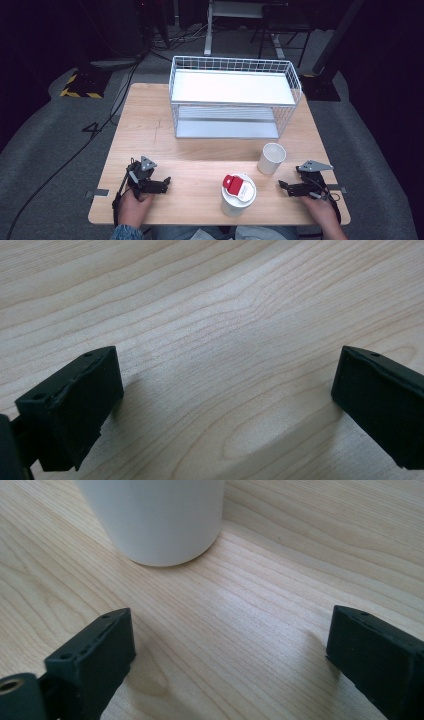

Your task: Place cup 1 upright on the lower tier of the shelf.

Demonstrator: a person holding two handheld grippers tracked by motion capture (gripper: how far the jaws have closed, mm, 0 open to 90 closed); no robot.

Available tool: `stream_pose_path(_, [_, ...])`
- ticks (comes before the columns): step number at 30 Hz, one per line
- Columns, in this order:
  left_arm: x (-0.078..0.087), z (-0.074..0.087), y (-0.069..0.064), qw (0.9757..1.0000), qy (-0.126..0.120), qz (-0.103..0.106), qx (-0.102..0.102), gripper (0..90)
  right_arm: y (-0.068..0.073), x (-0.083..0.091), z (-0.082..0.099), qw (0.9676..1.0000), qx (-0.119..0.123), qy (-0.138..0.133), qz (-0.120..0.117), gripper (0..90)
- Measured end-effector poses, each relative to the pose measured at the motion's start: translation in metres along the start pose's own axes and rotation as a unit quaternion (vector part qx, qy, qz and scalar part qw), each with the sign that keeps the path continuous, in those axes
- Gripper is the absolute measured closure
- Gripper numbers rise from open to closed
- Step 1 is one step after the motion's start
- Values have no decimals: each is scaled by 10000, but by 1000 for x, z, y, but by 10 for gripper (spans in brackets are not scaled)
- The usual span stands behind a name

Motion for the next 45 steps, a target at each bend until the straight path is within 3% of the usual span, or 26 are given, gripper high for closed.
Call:
stream_pose_path(5, [0, 0, 0, 10000, -1, 2, 3, 6, -2, 2, 0, 9999, 63, 85, 11, 39])
stream_pose_path(10, [0, 0, 0, 10000, -1, 4, 1, 6, -1, 8, -4, 9999, 133, -57, -73, 0])
stream_pose_path(14, [0, 0, 0, 10000, 4, 4, -5, 6, 1, 14, -8, 9995, 193, -129, -226, 0])
stream_pose_path(26, [0, 0, 0, 10000, 4, 3, -7, 6, 5, 31, -25, 9981, 275, -396, -373, 0])
stream_pose_path(45, [0, 0, 0, 10000, 5, 7, -1, 6, 12, 33, -54, 9963, 354, -629, -460, 0])
Point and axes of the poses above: each handheld gripper's, and its own axes: x roughly backward along the jaws, z roughly out of its underside, y roughly to its left, the point moved 5 cm from there along -x, roughly forward along the jaws, and after that the axes turned 2 degrees about -y, right-handed, at the moved point
